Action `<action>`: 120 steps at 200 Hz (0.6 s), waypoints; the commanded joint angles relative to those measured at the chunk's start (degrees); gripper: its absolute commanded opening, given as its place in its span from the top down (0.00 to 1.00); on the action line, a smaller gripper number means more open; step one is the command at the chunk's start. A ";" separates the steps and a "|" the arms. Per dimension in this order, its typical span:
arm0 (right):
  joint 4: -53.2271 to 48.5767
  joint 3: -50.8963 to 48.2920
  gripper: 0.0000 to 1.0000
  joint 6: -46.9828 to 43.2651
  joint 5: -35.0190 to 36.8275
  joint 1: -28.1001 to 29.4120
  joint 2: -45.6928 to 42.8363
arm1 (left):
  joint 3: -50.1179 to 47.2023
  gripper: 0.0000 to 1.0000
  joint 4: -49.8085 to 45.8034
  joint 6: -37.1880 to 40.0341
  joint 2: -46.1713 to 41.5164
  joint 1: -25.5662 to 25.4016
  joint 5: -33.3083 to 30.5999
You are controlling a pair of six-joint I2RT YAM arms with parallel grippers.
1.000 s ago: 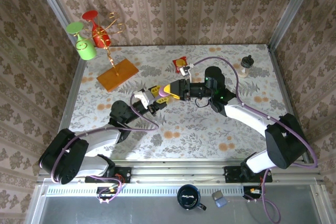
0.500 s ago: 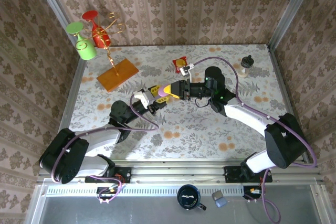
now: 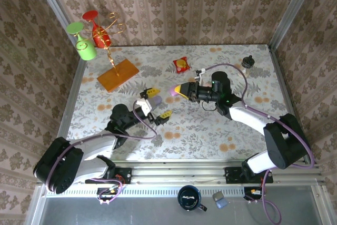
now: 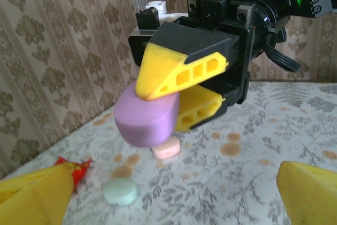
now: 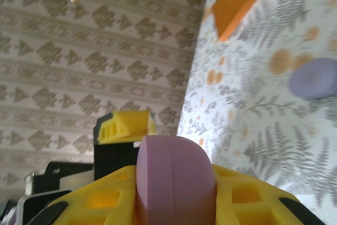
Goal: Insert the wireless bluetooth earbuds into the charging case
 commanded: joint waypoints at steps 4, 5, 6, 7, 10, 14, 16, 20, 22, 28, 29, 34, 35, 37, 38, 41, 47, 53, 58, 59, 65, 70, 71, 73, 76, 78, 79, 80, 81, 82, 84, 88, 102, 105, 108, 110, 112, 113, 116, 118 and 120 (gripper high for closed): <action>0.48 -3.24 0.74 -0.48 6.15 -1.46 -1.49 | -1.90 0.00 -4.27 0.18 -1.69 -0.33 0.47; 0.48 -3.28 0.75 -0.54 6.27 -1.53 -1.48 | -1.99 0.00 -4.34 0.17 -1.74 -0.33 0.46; 0.50 -3.63 0.75 -0.59 6.41 -1.63 -1.48 | -2.03 0.00 -4.33 0.08 -1.77 -0.38 0.45; 0.49 -3.83 0.75 -0.64 6.54 -1.66 -1.44 | -2.14 0.00 -4.36 0.07 -1.83 -0.40 0.45; 0.57 -4.10 0.75 -0.70 6.78 -1.75 -1.40 | -2.40 0.00 -4.34 -0.15 -1.95 -0.50 0.32; 0.64 -4.74 0.75 -0.87 7.27 -1.84 -1.27 | -2.85 0.00 -4.25 -0.36 -2.10 -0.66 0.12; 0.65 -4.97 0.75 -0.94 7.49 -1.90 -1.23 | -3.02 0.00 -4.14 -0.48 -2.14 -0.75 -0.01; 0.61 -5.49 0.75 -1.08 7.82 -1.99 -1.09 | -3.47 0.00 -3.93 -0.75 -2.24 -0.81 -0.29; 0.57 -5.73 0.75 -1.10 8.11 -2.07 -0.96 | -3.65 0.00 -3.82 -0.93 -2.31 -0.92 -0.37; 0.65 -6.38 0.76 -1.28 8.75 -2.19 -0.59 | -4.21 0.00 -3.68 -1.21 -2.40 -1.00 -0.67; 0.65 -6.38 0.76 -1.28 8.75 -2.19 -0.59 | -4.28 0.00 -3.69 -1.23 -2.41 -1.02 -0.68; 0.65 -6.87 0.76 -1.46 9.22 -2.26 -0.23 | -4.57 0.00 -3.86 -1.44 -2.47 -1.09 -0.77; 0.65 -6.94 0.76 -1.52 9.30 -2.28 -0.20 | -4.64 0.00 -3.91 -1.43 -2.49 -1.11 -0.78; 0.65 -7.16 0.76 -1.56 9.45 -2.25 0.03 | -4.69 0.00 -3.95 -1.49 -2.50 -1.17 -0.78; 0.65 -7.26 0.77 -1.57 9.55 -2.32 0.20 | -4.75 0.00 -4.04 -1.54 -2.50 -1.19 -0.78; 0.73 -7.53 0.77 -1.66 9.76 -2.38 0.51 | -4.84 0.00 -4.25 -1.51 -2.51 -1.28 -0.78; 0.98 -7.93 0.78 -1.73 10.11 -2.46 1.35 | -4.93 0.00 -4.54 -1.53 -2.51 -1.38 -0.78; 1.45 -8.37 0.78 -1.46 10.30 -2.47 2.29 | -4.97 0.00 -4.82 -1.68 -2.51 -1.54 -0.78; 1.95 -8.66 0.79 -1.05 10.39 -2.48 3.05 | -4.93 0.00 -4.89 -1.64 -2.42 -1.64 -0.79; 2.09 -8.67 0.79 -0.96 10.41 -2.43 3.25 | -4.95 0.00 -4.91 -1.62 -2.38 -1.65 -0.79; 2.98 -9.05 0.79 -0.16 10.36 -2.48 4.40 | -4.90 0.00 -4.80 -1.66 -2.21 -1.78 -0.63; 3.99 -9.36 0.79 1.07 10.35 -2.48 5.28 | -4.81 0.00 -4.75 -1.63 -2.15 -1.89 -0.54; 4.12 -9.46 0.79 1.07 10.35 -2.48 5.70 | -4.81 0.00 -4.75 -1.62 -2.07 -1.86 -0.53; 4.49 -9.55 0.79 1.39 10.23 -2.48 5.94 | -4.74 0.00 -4.73 -1.69 -2.07 -1.95 -0.52; 5.50 -9.81 0.79 1.92 10.12 -2.48 6.44 | -4.71 0.00 -4.71 -1.69 -2.00 -2.00 -0.52; 6.08 -9.99 0.79 2.22 10.10 -2.48 6.83 | -4.65 0.00 -4.68 -1.69 -1.99 -2.05 -0.45; 6.27 -10.04 0.79 2.30 10.09 -2.48 6.94 | -4.63 0.00 -4.67 -1.69 -1.98 -2.07 -0.44; 6.49 -10.10 0.79 2.47 10.13 -2.48 7.17 | -4.59 0.00 -4.67 -1.69 -1.94 -2.08 -0.48; 6.69 -10.18 0.79 2.60 10.11 -2.43 7.33 | -4.56 0.00 -4.67 -1.69 -1.87 -2.09 -0.46; 6.84 -10.26 0.79 2.75 10.14 -2.41 7.49 | -4.55 0.00 -4.67 -1.69 -1.84 -2.09 -0.44; 7.19 -10.32 0.79 2.91 10.17 -2.40 7.86 | -4.49 0.00 -4.64 -1.73 -1.79 -2.11 -0.43; 7.59 -10.68 0.79 3.35 10.60 -2.37 8.49 | -4.43 0.00 -4.66 -1.71 -1.63 -2.25 -0.38; 8.04 -11.46 0.79 4.14 12.18 -2.38 9.98 | -4.27 0.00 -4.10 -1.77 -1.13 -2.45 -0.43; 7.97 -11.55 0.79 4.14 12.45 -2.32 10.24 | -4.27 0.00 -3.94 -1.77 -0.98 -2.54 -0.43; 7.81 -11.64 0.79 4.07 12.77 -2.35 10.52 | -4.35 0.00 -3.70 -1.85 -0.82 -2.53 -0.43; 7.67 -11.66 0.79 4.01 12.98 -2.36 10.62 | -4.42 0.00 -3.54 -1.95 -0.70 -2.66 -0.48; 7.50 -11.73 0.79 3.93 13.21 -2.38 10.71 | -4.40 0.00 -3.35 -2.01 -0.61 -2.63 -0.51; 7.42 -11.74 0.79 3.86 13.27 -2.39 10.77 | -4.38 0.00 -3.26 -1.98 -0.55 -2.63 -0.51; 7.16 -11.75 0.79 3.66 13.55 -2.27 11.04 | -4.43 0.00 -2.97 -2.01 -0.31 -2.62 -0.52; 6.85 -11.75 0.79 3.51 13.72 -2.36 11.16 | -4.44 0.00 -2.70 -2.05 -0.13 -2.62 -0.59; 6.64 -11.75 0.79 3.34 13.88 -2.34 11.22 | -4.49 0.00 -2.51 -2.11 -0.05 -2.64 -0.65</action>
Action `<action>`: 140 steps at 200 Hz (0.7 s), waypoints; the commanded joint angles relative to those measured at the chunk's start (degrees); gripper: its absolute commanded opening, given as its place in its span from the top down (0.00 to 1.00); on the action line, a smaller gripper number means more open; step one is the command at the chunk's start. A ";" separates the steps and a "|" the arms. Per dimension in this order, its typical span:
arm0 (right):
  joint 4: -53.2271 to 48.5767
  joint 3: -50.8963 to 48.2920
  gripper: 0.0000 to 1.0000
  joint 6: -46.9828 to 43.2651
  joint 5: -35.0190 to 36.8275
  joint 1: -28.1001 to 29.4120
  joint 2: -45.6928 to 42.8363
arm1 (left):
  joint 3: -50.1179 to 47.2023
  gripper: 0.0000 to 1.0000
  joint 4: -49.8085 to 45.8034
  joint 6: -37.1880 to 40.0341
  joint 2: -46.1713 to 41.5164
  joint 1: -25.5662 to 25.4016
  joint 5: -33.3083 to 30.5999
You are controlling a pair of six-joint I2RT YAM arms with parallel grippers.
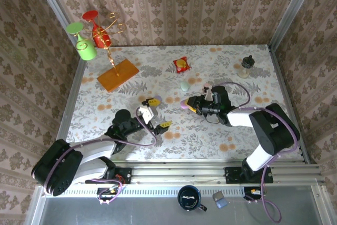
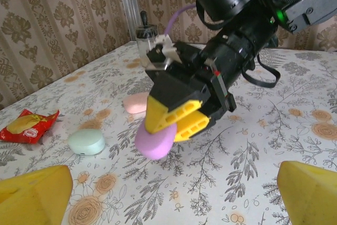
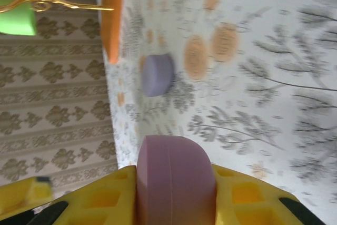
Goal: Insert the wireless bluetooth earbuds into the charging case
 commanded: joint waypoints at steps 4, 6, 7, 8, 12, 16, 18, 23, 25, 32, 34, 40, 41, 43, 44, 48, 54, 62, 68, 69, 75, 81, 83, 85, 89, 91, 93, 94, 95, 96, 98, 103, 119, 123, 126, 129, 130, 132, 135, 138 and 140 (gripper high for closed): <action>1.95 -0.56 0.79 0.29 3.83 -0.20 1.55 | 0.01 0.00 2.37 -1.44 1.53 -0.49 -0.21; 1.71 -0.47 0.79 0.15 3.91 -0.20 1.71 | -0.05 0.00 2.62 -1.55 1.64 -0.48 -0.21; 1.65 -0.47 0.79 0.09 3.90 -0.16 1.78 | -0.07 0.00 2.77 -1.61 1.72 -0.52 -0.26; 1.58 -0.47 0.79 0.01 3.89 -0.14 1.86 | -0.16 0.00 2.93 -1.64 1.80 -0.55 -0.28; 1.44 -0.38 0.79 0.00 3.89 -0.12 2.11 | -0.21 0.00 3.65 -1.75 2.07 -0.55 -0.30; 1.49 -0.43 0.79 -0.02 3.96 -0.12 2.31 | -0.24 0.00 4.25 -1.88 2.41 -0.51 -0.30; 1.61 -0.42 0.79 0.03 3.90 -0.18 2.49 | -0.25 0.00 4.56 -1.98 2.58 -0.53 -0.30; 1.81 -0.47 0.78 0.26 3.86 -0.12 2.74 | -0.25 0.00 5.23 -2.14 2.94 -0.54 -0.22; 1.89 -0.47 0.78 0.39 3.92 -0.12 2.86 | -0.25 0.00 5.49 -2.25 3.05 -0.56 -0.22; 1.80 -0.47 0.76 0.48 4.12 -0.11 3.16 | -0.18 0.00 6.13 -2.43 3.55 -0.55 -0.18; 1.67 -0.52 0.76 0.53 4.31 -0.12 3.21 | -0.17 0.00 6.22 -2.50 3.66 -0.58 -0.16; 1.24 -0.54 0.76 0.53 4.75 -0.09 3.54 | -0.01 0.00 6.67 -2.55 4.08 -0.58 0.01; 1.20 -0.55 0.76 0.54 4.84 -0.10 3.57 | 0.00 0.00 6.73 -2.59 4.13 -0.57 0.08; 0.99 -0.56 0.75 0.50 4.96 -0.07 3.64 | 0.07 0.00 6.77 -2.65 4.24 -0.57 0.12; 0.90 -0.56 0.75 0.48 5.03 -0.09 3.67 | 0.09 0.00 6.82 -2.68 4.34 -0.61 0.17; 0.69 -0.56 0.75 0.44 5.30 -0.12 3.92 | 0.18 0.00 6.93 -2.64 4.62 -0.57 0.22; 0.26 -0.57 0.74 0.35 5.66 -0.11 4.19 | 0.35 0.00 7.17 -2.63 4.98 -0.65 0.39; -0.13 -0.56 0.74 0.30 5.80 -0.05 4.56 | 0.45 0.00 7.51 -2.80 5.41 -0.74 0.58; -0.31 -0.56 0.73 0.28 5.81 -0.10 4.81 | 0.58 0.00 7.80 -2.89 5.77 -0.68 0.66; -0.32 -0.56 0.73 0.28 5.81 -0.11 4.87 | 0.60 0.00 7.91 -2.90 5.80 -0.75 0.66; -0.34 -0.48 0.72 0.25 5.72 -0.13 5.09 | 0.63 0.00 8.10 -2.98 6.07 -0.80 0.75; -0.46 -0.62 0.71 0.11 5.81 -0.11 5.19 | 0.71 0.00 8.23 -3.19 6.27 -0.78 0.83; -0.50 -0.64 0.70 0.07 5.86 -0.11 5.23 | 0.65 0.00 8.26 -3.17 6.34 -0.75 0.88; -0.58 -0.65 0.69 0.03 5.89 -0.07 5.31 | 0.72 0.00 8.25 -3.16 6.42 -0.74 0.92; -0.80 -0.65 0.68 -0.06 5.98 -0.10 5.27 | 0.79 0.00 8.40 -3.19 6.51 -0.75 0.93; -0.91 -0.65 0.67 -0.11 6.10 -0.11 5.21 | 0.80 0.00 8.37 -3.21 6.49 -0.75 0.93; -1.01 -0.65 0.66 -0.14 6.15 -0.12 5.26 | 0.80 0.00 8.37 -3.20 6.57 -0.74 0.93; -1.07 -0.60 0.66 -0.24 6.20 -0.07 5.18 | 0.80 0.00 8.36 -3.18 6.60 -0.79 0.93; -1.10 -0.63 0.65 -0.24 6.27 -0.09 5.14 | 0.80 0.00 8.36 -3.17 6.61 -0.81 0.88; -1.20 -0.64 0.65 -0.28 6.31 -0.11 5.08 | 0.80 0.00 8.41 -3.21 6.58 -0.78 0.95; -1.39 -0.65 0.64 -0.43 6.31 -0.09 4.98 | 0.80 0.00 8.40 -3.17 6.59 -0.75 0.96; -1.87 -0.65 0.61 -0.73 6.63 -0.09 4.78 | 0.82 0.00 8.38 -3.16 6.63 -0.76 0.93; -4.12 -0.40 0.55 -2.01 7.45 -0.11 3.63 | 0.71 0.00 8.03 -3.02 6.46 -0.79 0.91; -4.75 -0.26 0.53 -2.36 7.71 -0.12 3.31 | 0.78 0.00 7.86 -2.94 6.39 -0.79 0.97; -5.25 -0.20 0.52 -2.64 7.91 -0.12 2.97 | 0.80 0.00 7.64 -2.86 6.32 -0.79 1.01; -5.86 -0.14 0.51 -2.87 8.14 -0.06 2.65 | 0.82 0.00 7.42 -2.74 6.22 -0.75 1.02; -6.04 -0.13 0.51 -2.96 8.21 -0.05 2.56 | 0.86 0.00 7.32 -2.69 6.20 -0.75 1.02; -6.31 -0.08 0.50 -3.21 8.37 -0.12 2.35 | 0.84 0.00 7.13 -2.67 6.13 -0.79 0.99; -6.99 0.01 0.49 -3.41 8.63 -0.16 2.02 | 0.88 0.00 6.84 -2.52 5.97 -0.76 1.01; -7.60 0.05 0.48 -3.70 8.90 -0.13 1.63 | 1.04 0.00 6.49 -2.44 5.89 -0.76 1.02; -7.97 0.10 0.48 -3.90 9.14 -0.14 1.35 | 0.99 0.00 6.25 -2.32 5.78 -0.79 1.06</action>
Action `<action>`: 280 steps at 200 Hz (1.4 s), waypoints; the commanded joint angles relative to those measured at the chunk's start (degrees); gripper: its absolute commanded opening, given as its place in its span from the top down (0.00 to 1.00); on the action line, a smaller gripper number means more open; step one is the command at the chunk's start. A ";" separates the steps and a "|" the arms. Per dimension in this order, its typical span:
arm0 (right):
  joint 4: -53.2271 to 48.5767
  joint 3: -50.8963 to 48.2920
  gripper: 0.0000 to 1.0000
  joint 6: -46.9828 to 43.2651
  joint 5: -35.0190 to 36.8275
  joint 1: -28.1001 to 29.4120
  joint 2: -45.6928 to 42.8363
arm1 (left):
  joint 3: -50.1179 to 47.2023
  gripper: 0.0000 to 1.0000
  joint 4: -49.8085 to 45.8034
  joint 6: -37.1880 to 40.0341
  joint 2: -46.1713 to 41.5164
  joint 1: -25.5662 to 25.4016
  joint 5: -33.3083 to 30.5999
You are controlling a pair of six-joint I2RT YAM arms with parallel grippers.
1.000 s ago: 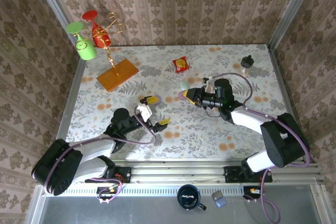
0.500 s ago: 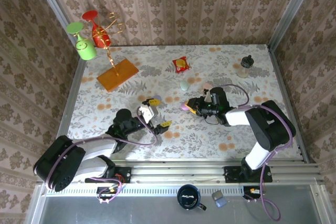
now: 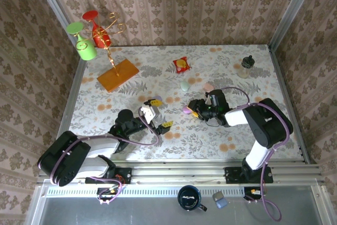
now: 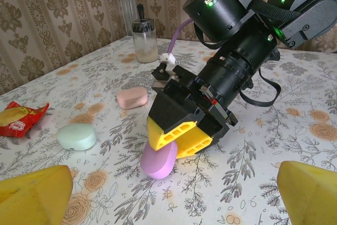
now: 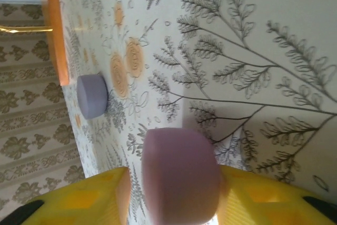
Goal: Insert the wireless bluetooth earbuds into the charging case
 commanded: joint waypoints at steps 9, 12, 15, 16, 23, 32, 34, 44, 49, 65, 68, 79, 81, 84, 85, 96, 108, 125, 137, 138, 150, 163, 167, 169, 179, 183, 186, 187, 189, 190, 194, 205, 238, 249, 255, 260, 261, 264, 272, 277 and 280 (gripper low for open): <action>-7.48 0.47 0.45 -3.95 4.64 -0.18 -4.10 | 1.14 0.00 -0.76 -0.01 -0.95 -0.31 0.97; -8.05 0.55 0.44 -4.27 5.02 -0.16 -4.63 | 1.22 0.00 -1.09 0.17 -1.12 -0.32 0.93; -8.90 0.64 0.43 -4.55 5.50 -0.16 -5.06 | 1.28 0.00 -1.54 0.21 -1.36 -0.32 0.93; -9.15 0.67 0.42 -4.69 5.67 -0.18 -5.24 | 1.31 0.00 -1.70 0.25 -1.45 -0.31 0.93; -10.99 0.91 0.40 -5.70 6.70 -0.22 -6.38 | 1.39 0.00 -2.51 0.53 -1.98 -0.31 0.83; -13.42 1.35 0.38 -7.20 7.95 -0.25 -7.92 | 1.49 0.00 -3.90 0.80 -2.85 -0.30 0.71; -13.97 1.49 0.37 -7.74 8.13 -0.30 -8.20 | 1.50 0.00 -4.18 0.86 -3.03 -0.30 0.68; -17.38 2.67 0.34 -10.27 8.74 -0.53 -9.56 | 1.64 0.00 -5.79 1.13 -4.24 -0.17 0.37; -19.11 3.21 0.32 -11.33 9.07 -0.68 -10.17 | 1.80 0.00 -6.83 1.25 -4.97 -0.06 0.24; -22.74 4.41 0.26 -14.36 10.42 -1.02 -12.37 | 2.58 0.00 -11.09 1.62 -7.60 0.50 -0.56; -23.33 4.65 0.25 -15.08 10.68 -1.14 -12.75 | 2.76 0.00 -12.34 1.68 -8.13 0.66 -0.75; -25.76 5.59 0.21 -17.67 11.87 -1.50 -14.25 | 3.53 0.00 -15.53 1.55 -10.28 1.47 -2.21; -26.15 5.74 0.20 -18.20 12.12 -1.56 -14.49 | 3.64 0.00 -16.12 1.47 -10.71 1.63 -2.47; -26.94 6.11 0.19 -19.12 12.48 -1.65 -14.84 | 3.80 0.00 -16.74 1.38 -11.20 2.01 -2.84; -27.27 6.21 0.19 -19.45 12.68 -1.67 -14.97 | 3.84 0.00 -16.95 1.32 -11.46 2.08 -2.93; -30.54 7.76 0.16 -23.21 14.26 -2.02 -16.15 | 4.42 0.00 -19.35 1.22 -13.81 3.42 -4.06; -34.17 9.37 0.13 -26.59 16.39 -2.61 -17.59 | 5.33 0.00 -22.91 1.88 -16.38 5.42 -4.76; -37.05 10.56 0.10 -30.75 20.17 -3.29 -21.00 | 5.87 0.00 -25.88 2.23 -19.63 8.44 -6.54; -38.23 11.03 0.09 -33.30 23.01 -3.93 -23.10 | 6.03 0.00 -27.96 2.19 -21.61 10.93 -7.13; -38.27 11.05 0.09 -33.53 23.22 -3.96 -23.27 | 6.05 0.00 -28.10 2.17 -21.68 11.15 -7.14; -38.53 11.16 0.08 -36.09 25.92 -4.74 -25.40 | 5.99 0.00 -29.73 2.49 -22.99 14.49 -7.13; -37.15 10.71 0.08 -39.35 29.92 -5.25 -27.37 | 6.00 0.00 -31.34 3.48 -23.50 17.40 -7.00; -36.21 10.34 0.08 -40.90 31.47 -5.31 -27.88 | 5.94 0.00 -31.63 3.61 -23.60 18.16 -7.34; -35.75 10.11 0.07 -41.63 32.20 -5.41 -28.02 | 5.87 0.00 -31.54 3.61 -23.60 18.64 -7.53; -33.56 9.12 0.07 -45.20 36.57 -5.76 -28.44 | 5.30 0.00 -30.96 4.11 -23.44 20.84 -7.92; -32.91 8.82 0.08 -46.24 37.73 -6.05 -28.56 | 5.13 0.00 -30.62 4.27 -23.32 21.75 -8.15; -32.42 8.60 0.08 -46.95 38.92 -6.30 -28.61 | 5.03 0.00 -30.41 4.30 -23.25 22.38 -8.45; -32.25 8.55 0.08 -47.21 39.26 -6.33 -28.62 | 5.03 0.00 -30.38 4.28 -23.21 22.68 -8.50; -31.90 8.46 0.07 -47.73 39.80 -6.46 -28.67 | 5.02 0.00 -30.35 4.26 -23.17 23.24 -8.59; -31.73 8.40 0.07 -48.08 40.05 -6.58 -28.69 | 5.02 0.00 -30.35 4.26 -23.16 23.51 -8.67; -30.96 8.09 0.07 -49.14 41.13 -6.90 -28.71 | 5.02 0.00 -30.53 4.33 -23.16 24.44 -8.78; -28.08 6.84 0.07 -52.57 43.46 -7.66 -28.56 | 5.10 0.00 -31.34 4.65 -23.03 26.65 -9.80; -15.80 2.62 0.06 -63.81 48.10 -11.37 -24.05 | 4.60 0.00 -32.11 3.68 -20.30 32.85 -12.22; -11.97 1.50 0.05 -65.21 48.04 -12.46 -22.26 | 3.63 0.00 -29.75 3.05 -18.74 34.41 -12.90; -9.88 0.80 0.05 -65.16 47.51 -13.11 -21.46 | 3.08 0.00 -28.61 2.69 -17.78 35.45 -13.04; -8.67 0.41 0.04 -64.73 46.83 -13.64 -20.99 | 2.78 0.00 -27.77 2.45 -17.04 36.00 -13.43; -8.46 0.33 0.04 -64.58 46.68 -13.73 -20.85 | 2.71 0.00 -27.61 2.43 -16.84 36.08 -13.46; -8.13 0.21 0.04 -64.34 46.35 -13.98 -20.60 | 2.53 0.00 -27.24 2.28 -16.37 36.42 -13.59; -6.67 -0.45 0.04 -62.86 44.86 -15.12 -19.77 | 2.15 0.00 -26.12 1.95 -15.24 37.18 -14.17; -5.73 -0.88 0.04 -62.00 44.14 -15.79 -19.18 | 1.88 0.00 -25.27 1.73 -14.71 37.51 -14.89; -5.16 -1.22 0.04 -61.71 43.64 -16.23 -18.88 | 1.60 0.00 -24.63 1.55 -14.26 37.72 -15.28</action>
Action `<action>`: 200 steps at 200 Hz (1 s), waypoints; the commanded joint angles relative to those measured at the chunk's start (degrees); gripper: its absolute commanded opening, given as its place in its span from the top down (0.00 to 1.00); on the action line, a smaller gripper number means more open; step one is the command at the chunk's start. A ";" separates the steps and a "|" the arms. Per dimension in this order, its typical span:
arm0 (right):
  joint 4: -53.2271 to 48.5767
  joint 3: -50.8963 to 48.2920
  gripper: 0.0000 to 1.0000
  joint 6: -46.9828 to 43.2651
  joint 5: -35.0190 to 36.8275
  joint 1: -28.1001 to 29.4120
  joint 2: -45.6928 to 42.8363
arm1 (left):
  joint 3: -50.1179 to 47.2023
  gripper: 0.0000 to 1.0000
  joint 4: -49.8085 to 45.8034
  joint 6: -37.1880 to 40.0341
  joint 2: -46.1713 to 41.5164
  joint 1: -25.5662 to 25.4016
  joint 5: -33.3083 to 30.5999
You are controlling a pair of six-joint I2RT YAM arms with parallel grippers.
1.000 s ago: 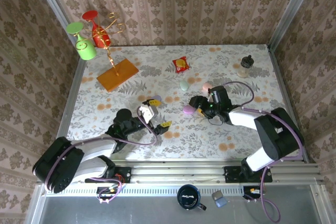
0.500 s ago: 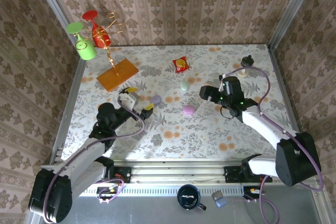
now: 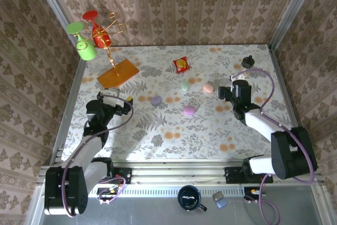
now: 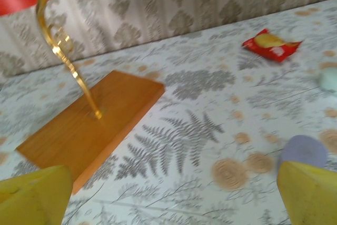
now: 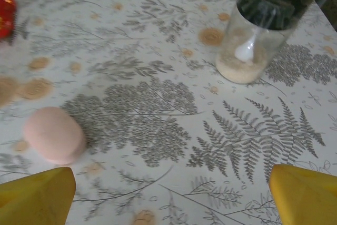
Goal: Insert the wireless bluetooth earbuds into the charging case
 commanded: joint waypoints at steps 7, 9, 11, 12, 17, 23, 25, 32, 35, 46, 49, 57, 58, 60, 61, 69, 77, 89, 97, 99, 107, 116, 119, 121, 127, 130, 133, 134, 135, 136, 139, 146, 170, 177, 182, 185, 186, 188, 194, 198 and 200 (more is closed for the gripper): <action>11.21 -2.59 0.04 -0.75 -0.94 -2.93 2.07 | -2.30 0.00 6.27 -1.29 3.26 2.19 -3.73; 11.94 -2.84 0.04 -0.74 -1.35 -3.11 2.07 | -2.42 0.00 6.63 -1.29 3.60 2.30 -4.00; 12.39 -3.13 0.04 -0.74 -1.53 -3.29 2.07 | -2.49 0.00 7.10 -1.31 3.92 2.39 -4.27; 12.63 -3.28 0.04 -0.74 -1.57 -3.38 2.07 | -2.56 0.00 7.22 -1.30 4.09 2.48 -4.37; 13.47 -3.77 0.03 -0.66 -1.82 -3.52 3.45 | -2.67 0.00 8.38 -1.21 5.10 2.75 -4.78; 14.81 -4.48 0.03 -0.38 -2.37 -3.91 3.88 | -2.80 0.00 9.62 -1.20 6.18 3.00 -4.86; 15.24 -4.71 0.03 -0.26 -2.55 -4.08 3.91 | -2.76 0.00 10.06 -1.20 6.68 3.09 -4.90; 15.28 -4.93 0.03 0.27 -3.47 -4.63 3.56 | -2.85 0.00 11.59 -1.26 8.23 3.35 -4.83; 15.46 -5.07 0.02 0.61 -3.83 -4.87 3.49 | -2.88 0.00 12.22 -1.40 8.82 3.43 -4.82; 19.00 -6.44 0.02 1.67 -5.51 -5.90 3.60 | -3.30 0.00 16.12 -2.11 11.68 3.56 -5.14; 19.64 -6.76 0.03 1.79 -5.44 -6.14 3.75 | -3.44 0.00 17.29 -2.34 12.59 3.59 -5.28; 21.95 -7.54 0.03 2.23 -5.18 -6.48 4.52 | -3.80 0.00 21.82 -2.82 15.06 3.62 -5.61; 22.24 -7.60 0.02 2.24 -5.24 -6.55 4.57 | -3.88 0.00 22.27 -2.89 15.29 3.62 -5.61; 22.72 -7.82 0.02 2.31 -5.40 -6.72 4.89 | -3.93 0.00 23.11 -3.23 15.74 3.62 -5.68; 22.98 -7.91 0.02 2.37 -5.49 -6.76 5.02 | -3.94 0.00 23.53 -3.36 15.98 3.66 -5.68; 25.88 -8.81 0.02 2.51 -6.21 -7.16 6.08 | -3.76 0.00 26.10 -4.09 17.98 3.71 -5.91; 26.88 -9.19 0.02 2.30 -6.86 -7.26 6.46 | -3.16 0.00 27.16 -3.75 19.63 3.84 -5.90; 26.88 -9.06 0.01 1.85 -8.37 -7.25 6.83 | -2.04 0.00 27.69 -3.44 22.08 3.87 -6.27; 27.66 -9.14 0.01 1.55 -9.23 -7.33 7.60 | -1.59 0.00 28.46 -3.30 23.50 3.88 -6.43; 27.92 -9.15 0.01 1.43 -9.61 -7.29 7.85 | -1.49 0.00 28.86 -3.24 23.93 3.86 -6.52; 29.21 -9.31 0.00 0.81 -11.19 -7.33 9.10 | -1.23 0.00 30.11 -3.14 25.57 3.84 -6.83; 29.91 -9.42 0.00 0.00 -12.82 -7.33 9.63 | -0.93 0.00 31.33 -3.22 27.23 3.82 -7.54; 29.92 -9.45 0.00 -0.11 -13.20 -7.33 9.64 | -0.76 0.00 31.45 -3.36 27.63 3.81 -7.69; 29.98 -9.46 0.00 -0.12 -13.34 -7.33 9.72 | -0.71 0.00 31.58 -3.43 28.06 3.80 -7.89; 30.28 -9.54 0.00 -0.21 -13.55 -7.33 9.85 | -0.56 0.00 32.29 -3.50 29.22 3.83 -8.03; 30.42 -9.63 0.00 -0.28 -13.50 -7.33 9.95 | -0.45 0.00 32.69 -3.51 29.87 3.80 -8.06; 30.51 -9.59 0.00 -0.31 -13.60 -7.33 10.00 | -0.43 0.00 33.20 -3.56 30.56 3.86 -8.08; 30.52 -9.59 0.00 -0.31 -13.63 -7.33 9.94 | -0.35 0.00 33.37 -3.52 30.82 3.87 -8.08; 30.57 -9.59 0.00 -0.31 -13.64 -7.33 10.00 | -0.30 0.00 33.58 -3.50 31.08 3.88 -8.12; 30.57 -9.59 0.00 -0.31 -13.64 -7.33 10.00 | -0.28 0.00 33.77 -3.54 31.34 3.88 -8.14; 30.68 -9.64 0.00 -0.38 -13.67 -7.33 10.12 | -0.18 0.00 34.32 -3.49 32.12 3.88 -8.24; 30.92 -9.72 0.00 -0.41 -13.51 -7.33 10.22 | 0.07 0.00 36.08 -3.63 33.77 3.81 -8.68; 30.90 -9.66 0.00 -0.48 -12.74 -6.96 10.29 | 2.73 0.00 30.13 -4.64 33.09 3.82 -11.73; 30.88 -9.61 0.00 -0.48 -12.73 -6.92 10.29 | 3.91 0.00 26.76 -4.80 32.72 3.88 -11.90; 30.88 -9.64 0.00 -0.47 -12.72 -6.98 10.33 | 5.07 0.00 24.21 -4.93 32.55 3.88 -12.02; 30.84 -9.62 0.00 -0.48 -12.72 -6.96 10.29 | 5.81 0.00 23.03 -4.93 32.62 3.87 -12.18; 30.86 -9.60 0.00 -0.43 -12.75 -6.93 10.26 | 6.03 0.00 22.65 -4.91 32.68 3.83 -12.19; 30.81 -9.64 0.00 -0.47 -12.70 -6.97 10.25 | 6.41 0.00 22.04 -4.77 32.66 3.87 -12.36; 30.88 -9.66 0.00 -0.48 -12.75 -6.98 10.32 | 6.77 0.00 21.24 -4.46 32.61 3.59 -12.84; 30.86 -9.64 0.00 -0.48 -12.71 -6.98 10.33 | 6.78 0.00 21.36 -4.43 32.61 3.43 -12.99; 30.88 -9.62 0.00 -0.48 -12.70 -6.96 10.31 | 6.78 0.00 21.46 -4.40 32.71 3.40 -13.06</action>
